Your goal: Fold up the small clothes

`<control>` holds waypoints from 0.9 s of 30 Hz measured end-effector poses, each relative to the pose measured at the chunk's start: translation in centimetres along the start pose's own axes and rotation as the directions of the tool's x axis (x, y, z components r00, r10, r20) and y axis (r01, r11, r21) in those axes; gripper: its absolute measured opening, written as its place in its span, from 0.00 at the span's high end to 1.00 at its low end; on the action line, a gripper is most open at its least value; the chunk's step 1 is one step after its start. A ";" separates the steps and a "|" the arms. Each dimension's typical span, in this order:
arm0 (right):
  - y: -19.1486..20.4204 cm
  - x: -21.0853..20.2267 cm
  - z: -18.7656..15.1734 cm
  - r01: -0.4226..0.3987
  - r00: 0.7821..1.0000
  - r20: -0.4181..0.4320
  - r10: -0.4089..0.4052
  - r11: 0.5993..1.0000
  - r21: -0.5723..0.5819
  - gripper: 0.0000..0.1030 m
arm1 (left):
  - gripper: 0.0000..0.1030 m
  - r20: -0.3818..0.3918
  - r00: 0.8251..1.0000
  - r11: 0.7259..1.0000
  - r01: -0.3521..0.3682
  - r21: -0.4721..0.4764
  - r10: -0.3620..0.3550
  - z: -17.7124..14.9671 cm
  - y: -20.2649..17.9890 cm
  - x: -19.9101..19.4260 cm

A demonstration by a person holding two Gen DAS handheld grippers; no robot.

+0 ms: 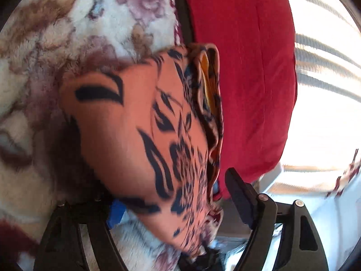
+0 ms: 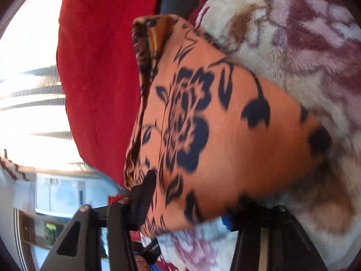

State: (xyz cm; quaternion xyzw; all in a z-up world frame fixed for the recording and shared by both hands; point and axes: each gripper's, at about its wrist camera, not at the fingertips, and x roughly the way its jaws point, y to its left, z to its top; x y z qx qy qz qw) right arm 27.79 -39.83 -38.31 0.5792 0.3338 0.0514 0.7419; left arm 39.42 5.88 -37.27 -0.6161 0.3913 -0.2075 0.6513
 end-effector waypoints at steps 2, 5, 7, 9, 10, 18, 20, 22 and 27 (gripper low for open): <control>-0.1 0.2 0.5 0.016 0.999 0.031 -0.015 1.000 -0.010 0.80 | 0.56 0.053 0.999 0.999 -0.009 0.041 0.007 0.4 -0.5 -0.2; 2.9 -1.8 0.7 0.000 0.989 0.148 0.018 0.992 -0.122 0.84 | 0.75 0.083 0.995 0.988 0.033 0.150 -0.046 0.9 -3.3 -0.8; 6.5 -4.0 -0.5 -0.026 0.965 0.244 0.099 0.958 -0.284 0.85 | 0.75 0.105 0.989 0.942 0.066 0.330 -0.106 -0.2 -7.2 -2.3; 8.6 -5.8 -1.6 -0.023 0.935 0.310 0.170 0.904 -0.427 0.85 | 0.75 0.140 0.985 0.904 0.030 0.427 -0.098 -0.9 -8.7 -3.2; 8.4 -6.3 -1.5 -0.004 0.939 0.310 0.148 0.907 -0.420 0.85 | 0.75 0.141 0.988 0.912 0.005 0.409 -0.069 -0.6 -8.2 -3.0; 3.6 -3.8 -0.7 0.097 0.981 0.189 -0.053 0.968 -0.233 0.85 | 0.57 0.076 0.981 0.933 -0.193 0.303 0.178 0.4 -4.3 -1.3; 3.3 -3.4 -0.4 0.099 0.982 0.179 -0.061 0.972 -0.212 0.82 | 0.23 0.057 0.982 0.946 -0.191 0.261 0.183 0.5 -3.9 -1.1; 3.0 -1.8 -0.4 0.114 0.985 0.147 -0.092 0.983 -0.145 0.81 | 0.21 0.054 0.986 0.972 -0.164 0.167 0.158 0.8 -2.5 -0.8; 1.9 -0.7 0.2 0.105 0.989 0.114 -0.094 0.990 -0.091 0.78 | 0.75 0.086 0.986 0.963 -0.158 0.216 0.143 1.9 -2.4 -0.9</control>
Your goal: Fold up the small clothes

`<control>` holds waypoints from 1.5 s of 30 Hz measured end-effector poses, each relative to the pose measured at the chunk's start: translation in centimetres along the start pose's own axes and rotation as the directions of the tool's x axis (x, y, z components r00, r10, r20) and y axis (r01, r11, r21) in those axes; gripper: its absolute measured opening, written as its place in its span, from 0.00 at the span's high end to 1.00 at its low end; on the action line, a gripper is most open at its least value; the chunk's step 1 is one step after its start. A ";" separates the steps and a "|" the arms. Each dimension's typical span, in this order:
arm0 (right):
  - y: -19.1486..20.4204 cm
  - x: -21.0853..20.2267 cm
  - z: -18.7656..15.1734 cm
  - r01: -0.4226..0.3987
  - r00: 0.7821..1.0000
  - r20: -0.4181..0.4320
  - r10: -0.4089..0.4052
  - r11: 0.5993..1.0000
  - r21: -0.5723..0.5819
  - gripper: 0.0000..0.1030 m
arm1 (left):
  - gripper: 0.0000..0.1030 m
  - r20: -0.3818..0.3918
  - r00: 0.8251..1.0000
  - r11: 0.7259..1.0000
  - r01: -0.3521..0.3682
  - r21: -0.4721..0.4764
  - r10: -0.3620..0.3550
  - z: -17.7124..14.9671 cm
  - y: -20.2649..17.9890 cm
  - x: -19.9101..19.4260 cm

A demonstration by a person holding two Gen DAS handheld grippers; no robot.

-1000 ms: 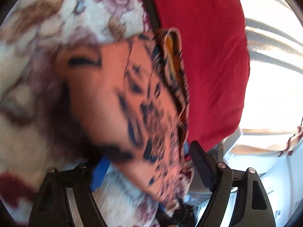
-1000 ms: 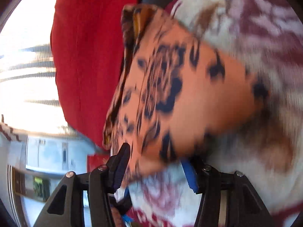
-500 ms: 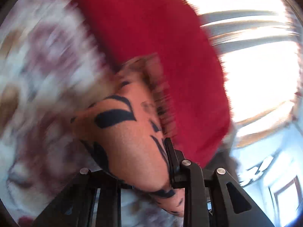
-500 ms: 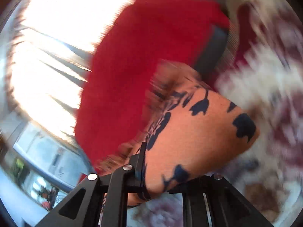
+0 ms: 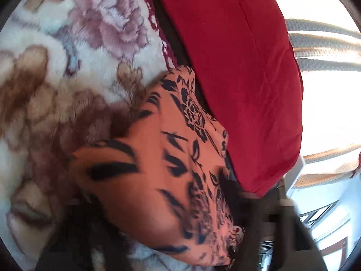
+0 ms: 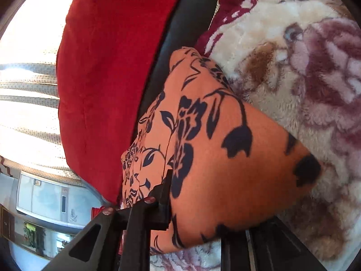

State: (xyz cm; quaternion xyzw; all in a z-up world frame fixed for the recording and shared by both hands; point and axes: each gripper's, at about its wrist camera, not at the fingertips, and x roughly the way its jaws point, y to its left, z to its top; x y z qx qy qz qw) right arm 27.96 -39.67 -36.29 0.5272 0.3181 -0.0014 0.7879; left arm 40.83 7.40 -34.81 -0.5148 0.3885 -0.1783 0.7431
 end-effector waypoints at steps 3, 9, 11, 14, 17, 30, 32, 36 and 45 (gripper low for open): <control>0.2 -0.6 0.2 0.015 0.999 0.046 -0.012 0.997 -0.073 0.83 | 0.83 0.018 1.000 1.000 -0.001 0.025 0.001 -0.2 0.1 -1.2; 3.5 -5.2 -2.6 0.068 0.989 0.145 -0.030 0.962 -0.266 0.86 | 0.85 0.056 0.998 0.979 -0.011 0.202 0.000 -2.7 -1.9 -7.8; 2.9 -6.7 -3.7 0.080 0.990 0.130 -0.047 0.960 -0.267 0.86 | 0.84 0.049 0.997 0.971 -0.072 0.229 0.062 -3.4 -1.9 -8.4; 1.3 -6.5 -4.2 0.137 0.990 0.071 -0.123 0.961 -0.239 0.85 | 0.83 -0.012 0.987 0.967 -0.156 0.203 0.162 -4.5 0.5 -8.3; -0.7 -6.6 -4.5 0.155 0.988 0.035 -0.151 0.971 -0.183 0.85 | 0.76 -0.030 0.986 0.977 -0.156 0.148 0.162 -4.8 1.9 -9.5; -1.3 -18.7 -4.5 0.143 0.977 0.179 -0.115 0.977 -0.156 0.82 | 0.34 0.242 0.916 0.914 -0.366 0.173 0.321 -3.3 -0.6 -19.4; 0.7 -18.8 -4.4 0.145 0.973 0.206 -0.101 0.967 -0.210 0.82 | 0.30 0.238 0.919 0.893 -0.371 0.255 0.314 -4.2 -3.1 -17.6; 4.3 -15.2 -3.8 0.158 0.980 0.165 -0.113 0.945 -0.288 0.82 | 0.27 0.173 0.928 0.827 -0.373 0.421 0.331 -6.8 -7.6 -12.2; 2.9 -7.4 -2.7 0.318 0.947 0.056 -0.315 0.906 -0.280 0.84 | 0.10 0.205 0.831 0.557 -0.509 0.657 0.518 -11.2 -6.4 -3.6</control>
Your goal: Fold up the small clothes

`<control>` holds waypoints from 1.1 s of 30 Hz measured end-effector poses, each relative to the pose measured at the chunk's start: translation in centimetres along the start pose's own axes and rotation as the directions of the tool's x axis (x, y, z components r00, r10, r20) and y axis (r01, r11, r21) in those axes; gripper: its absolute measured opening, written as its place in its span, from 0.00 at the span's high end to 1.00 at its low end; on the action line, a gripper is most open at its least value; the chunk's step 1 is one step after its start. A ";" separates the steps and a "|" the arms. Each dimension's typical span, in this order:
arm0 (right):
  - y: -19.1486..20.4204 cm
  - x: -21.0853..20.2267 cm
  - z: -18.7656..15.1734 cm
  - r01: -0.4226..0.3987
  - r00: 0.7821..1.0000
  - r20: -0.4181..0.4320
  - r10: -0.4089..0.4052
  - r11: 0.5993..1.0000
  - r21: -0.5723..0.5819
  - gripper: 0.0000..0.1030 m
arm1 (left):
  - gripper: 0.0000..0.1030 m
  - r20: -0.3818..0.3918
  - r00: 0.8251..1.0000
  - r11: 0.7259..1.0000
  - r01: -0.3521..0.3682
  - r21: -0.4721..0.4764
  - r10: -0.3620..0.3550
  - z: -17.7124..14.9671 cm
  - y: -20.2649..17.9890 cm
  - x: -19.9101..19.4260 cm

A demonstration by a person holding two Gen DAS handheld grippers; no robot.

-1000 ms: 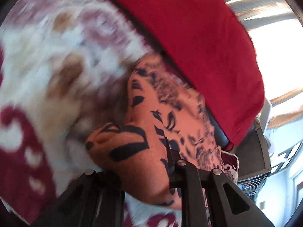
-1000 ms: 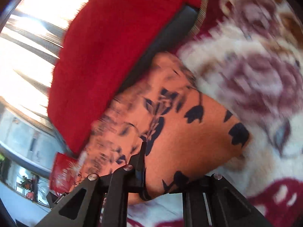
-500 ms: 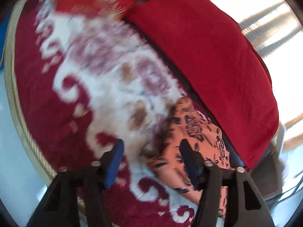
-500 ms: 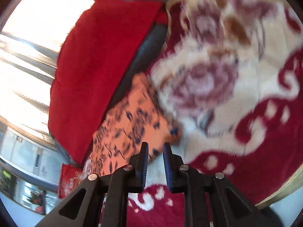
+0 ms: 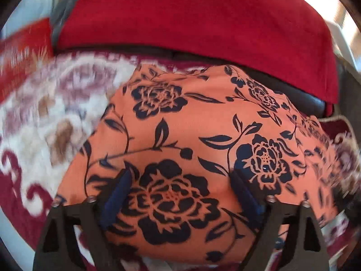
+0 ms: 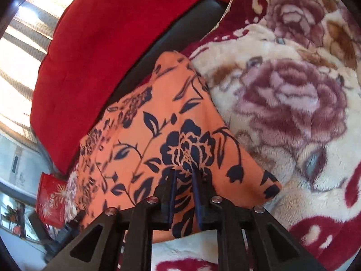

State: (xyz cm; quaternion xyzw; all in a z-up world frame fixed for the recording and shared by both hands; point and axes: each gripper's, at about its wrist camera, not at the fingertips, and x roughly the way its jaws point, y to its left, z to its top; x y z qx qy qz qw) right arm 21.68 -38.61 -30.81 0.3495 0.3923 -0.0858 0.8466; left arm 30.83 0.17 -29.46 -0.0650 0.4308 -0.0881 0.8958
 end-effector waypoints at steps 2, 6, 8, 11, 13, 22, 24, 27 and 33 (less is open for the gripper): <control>1.4 -0.6 0.8 0.009 0.999 0.048 -0.006 0.998 -0.057 0.84 | 0.09 -0.033 0.999 1.000 -0.001 0.010 0.001 0.5 -0.1 0.0; 4.2 0.3 2.9 -0.012 0.995 0.095 0.022 0.995 -0.103 0.82 | 0.07 -0.061 0.998 0.999 0.014 0.030 -0.012 0.9 -0.1 -0.1; 5.3 1.8 3.9 -0.048 0.995 0.077 0.056 0.994 -0.102 0.82 | 0.07 -0.068 0.998 1.000 0.013 0.021 -0.011 1.1 0.0 0.1; 6.9 5.0 5.0 -0.037 0.999 0.031 0.042 0.989 -0.143 0.80 | 0.06 -0.063 0.998 1.000 0.005 0.031 -0.003 1.1 -0.4 0.1; 6.7 7.2 5.2 -0.002 1.000 -0.023 -0.001 0.991 -0.134 0.80 | 0.06 -0.067 0.998 0.999 0.019 0.050 -0.016 1.3 -0.6 0.1; 13.3 6.7 5.6 -0.146 0.989 -0.011 0.148 0.956 -0.256 0.79 | 0.06 0.119 0.993 0.997 0.017 -0.071 -0.009 4.1 2.7 -3.3; 15.6 7.9 5.2 -0.182 0.983 -0.045 0.176 0.940 -0.288 0.79 | 0.06 0.103 0.993 0.992 -0.051 -0.119 0.064 4.5 3.6 -2.2; 18.2 10.6 4.8 -0.182 0.982 -0.099 0.160 0.938 -0.294 0.79 | 0.06 -0.012 0.988 0.982 -0.156 -0.107 0.156 4.8 3.9 0.9; 18.5 14.0 3.9 -0.090 0.987 -0.155 0.048 0.957 -0.277 0.80 | 0.05 -0.086 0.983 0.983 -0.171 -0.071 0.165 5.3 4.0 2.5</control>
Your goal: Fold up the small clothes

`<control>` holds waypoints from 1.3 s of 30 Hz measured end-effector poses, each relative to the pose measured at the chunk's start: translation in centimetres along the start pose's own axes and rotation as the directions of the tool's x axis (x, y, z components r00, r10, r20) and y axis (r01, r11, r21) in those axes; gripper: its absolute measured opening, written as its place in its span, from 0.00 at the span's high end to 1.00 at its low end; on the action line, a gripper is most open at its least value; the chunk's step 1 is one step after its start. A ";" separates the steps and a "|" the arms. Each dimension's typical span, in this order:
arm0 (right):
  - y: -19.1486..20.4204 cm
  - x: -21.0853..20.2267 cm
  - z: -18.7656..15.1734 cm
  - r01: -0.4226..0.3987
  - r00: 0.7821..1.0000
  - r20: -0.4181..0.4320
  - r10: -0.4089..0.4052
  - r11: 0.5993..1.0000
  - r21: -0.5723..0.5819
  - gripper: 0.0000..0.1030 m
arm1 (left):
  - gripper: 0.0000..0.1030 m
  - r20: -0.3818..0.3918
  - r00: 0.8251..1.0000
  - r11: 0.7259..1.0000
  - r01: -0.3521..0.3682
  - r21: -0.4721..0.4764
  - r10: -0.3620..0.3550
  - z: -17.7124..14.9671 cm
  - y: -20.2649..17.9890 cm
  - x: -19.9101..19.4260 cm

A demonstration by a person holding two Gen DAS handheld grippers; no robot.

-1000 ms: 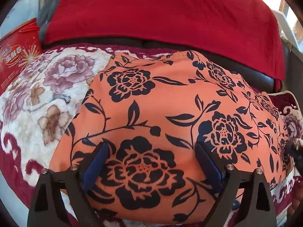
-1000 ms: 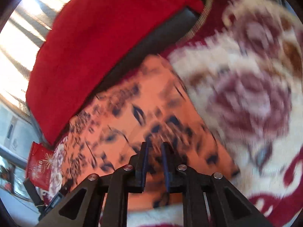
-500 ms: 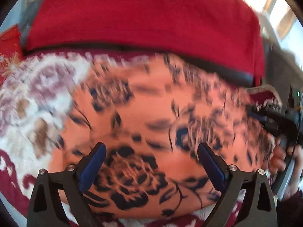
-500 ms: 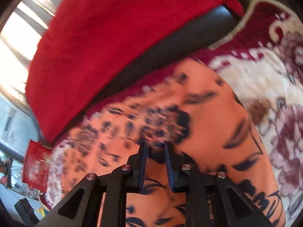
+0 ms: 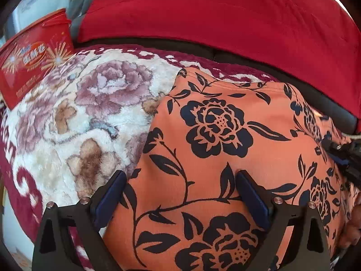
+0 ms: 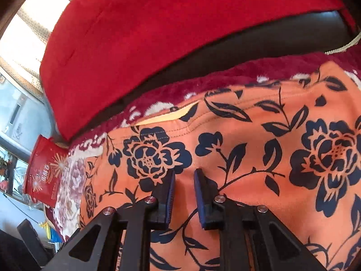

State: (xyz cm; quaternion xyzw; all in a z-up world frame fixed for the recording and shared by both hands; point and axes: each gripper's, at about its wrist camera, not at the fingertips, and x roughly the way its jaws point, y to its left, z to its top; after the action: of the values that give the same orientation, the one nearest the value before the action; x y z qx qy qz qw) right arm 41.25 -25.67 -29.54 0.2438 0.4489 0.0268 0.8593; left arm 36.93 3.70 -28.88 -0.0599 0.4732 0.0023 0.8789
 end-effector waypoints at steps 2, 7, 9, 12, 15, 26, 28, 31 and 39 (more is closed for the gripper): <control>0.0 -1.5 -0.2 -0.027 1.000 0.005 0.027 1.000 0.006 0.80 | 0.05 0.044 0.998 0.998 -0.054 0.037 0.052 0.3 -0.3 -0.8; -1.2 -6.6 -2.3 0.011 0.998 0.067 -0.010 1.000 -0.015 0.80 | 0.05 0.159 0.983 0.988 -0.110 0.109 0.092 0.0 -2.2 -3.5; -2.1 -8.9 -2.8 0.053 0.996 0.066 -0.052 0.999 -0.006 0.80 | 0.05 0.169 0.984 0.990 -0.072 0.120 0.051 -0.3 -3.0 -4.4; -3.6 -11.0 -4.0 0.100 0.992 0.079 -0.101 0.995 0.011 0.80 | 0.05 0.180 0.983 0.990 -0.044 0.132 0.019 -0.8 -4.1 -5.4; -5.4 -12.7 -5.9 0.165 0.982 0.093 -0.165 0.986 0.008 0.80 | 0.05 0.206 0.978 0.985 -0.046 0.164 0.011 -1.3 -5.4 -6.0; -8.9 -13.2 -5.7 0.125 0.984 0.122 -0.132 0.990 0.061 0.80 | 0.05 0.154 0.988 0.977 -0.048 0.210 0.015 -2.3 -8.2 -4.6; -10.2 -13.5 -5.2 0.148 0.976 0.140 -0.164 0.982 0.120 0.80 | 0.05 0.131 0.991 0.975 -0.045 0.217 0.016 -2.4 -8.4 -4.0; -12.2 -11.8 -4.5 0.148 0.984 0.072 -0.160 0.977 0.157 0.79 | 0.04 0.102 0.995 0.971 -0.030 0.236 0.006 -2.5 -8.7 -3.0; -12.5 -12.2 -4.7 0.108 0.986 0.111 -0.127 0.982 0.158 0.79 | 0.00 0.014 0.994 0.980 0.101 0.171 -0.105 -2.9 -7.3 -1.3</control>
State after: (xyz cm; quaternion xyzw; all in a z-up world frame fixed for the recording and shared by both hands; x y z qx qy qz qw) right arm 28.11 -38.01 -28.06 0.2824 0.4106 -0.0729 0.8639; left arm 34.29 -3.78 -28.64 -0.0091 0.4579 -0.0828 0.8851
